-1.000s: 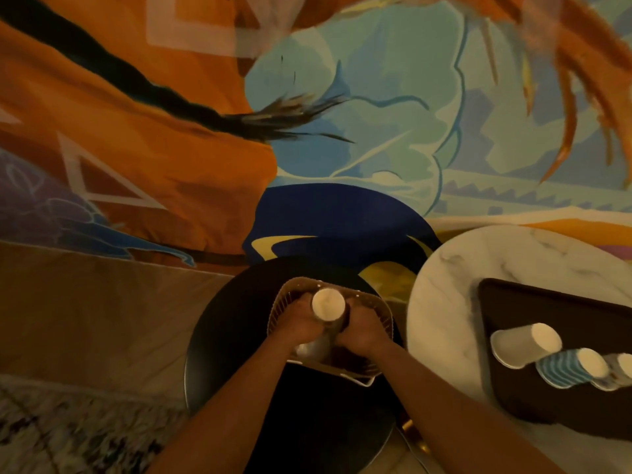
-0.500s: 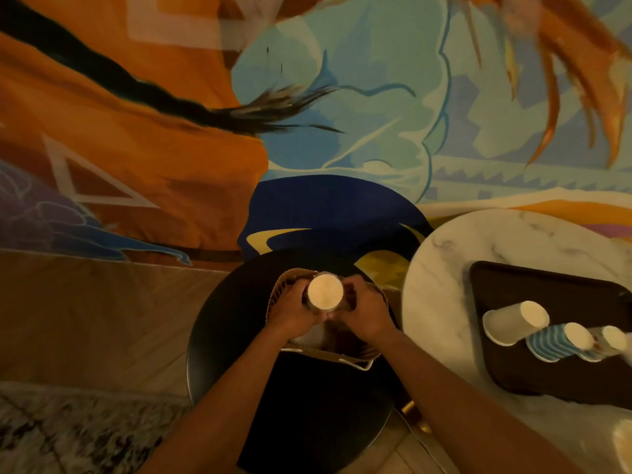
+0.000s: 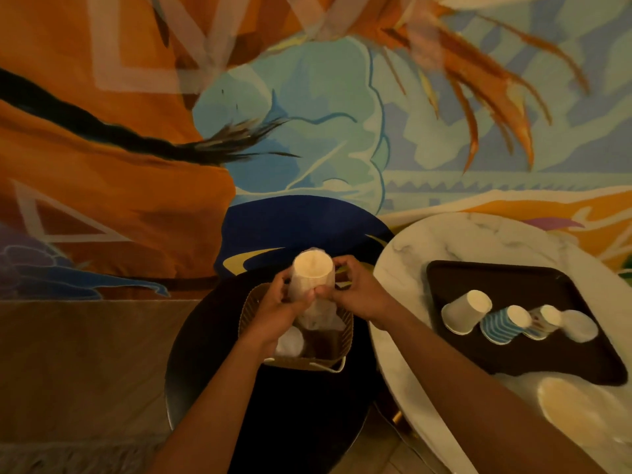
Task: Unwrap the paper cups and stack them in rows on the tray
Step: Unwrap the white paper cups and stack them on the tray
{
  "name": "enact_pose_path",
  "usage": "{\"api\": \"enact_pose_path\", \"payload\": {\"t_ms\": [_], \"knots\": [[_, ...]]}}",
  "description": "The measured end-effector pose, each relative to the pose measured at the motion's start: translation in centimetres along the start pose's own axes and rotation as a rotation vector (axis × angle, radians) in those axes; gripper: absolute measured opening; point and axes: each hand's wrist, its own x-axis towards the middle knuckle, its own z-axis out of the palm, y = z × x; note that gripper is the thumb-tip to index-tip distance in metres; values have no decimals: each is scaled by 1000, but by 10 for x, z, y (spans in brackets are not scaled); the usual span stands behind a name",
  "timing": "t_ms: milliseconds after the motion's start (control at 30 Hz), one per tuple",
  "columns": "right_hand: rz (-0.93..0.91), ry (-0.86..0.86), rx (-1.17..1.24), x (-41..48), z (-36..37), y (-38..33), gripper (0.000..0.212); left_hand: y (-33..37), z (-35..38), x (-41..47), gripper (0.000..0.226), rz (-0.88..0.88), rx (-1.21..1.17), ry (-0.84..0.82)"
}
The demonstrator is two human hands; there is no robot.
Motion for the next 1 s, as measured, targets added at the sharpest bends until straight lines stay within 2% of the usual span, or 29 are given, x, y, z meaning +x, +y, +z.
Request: {"api": "enact_pose_path", "payload": {"t_ms": [167,400,600,833,1000], "knots": [[-14,2,65,-15,-28,-23,64,36,26,-14,59,96,82,39],[-70,94,110,-48,-75,-60,57,80,75,-29,67,215,231,46],[-121,152,95,-89,-132,-73,57,108,129,-53,105,334,437,26],[-274,247,-56,-160,-215,-63,60,123,234,-95,98,412,456,106],[-317,288,-86,-218,-286,-34,58,121,332,-125,95,463,440,133]]}}
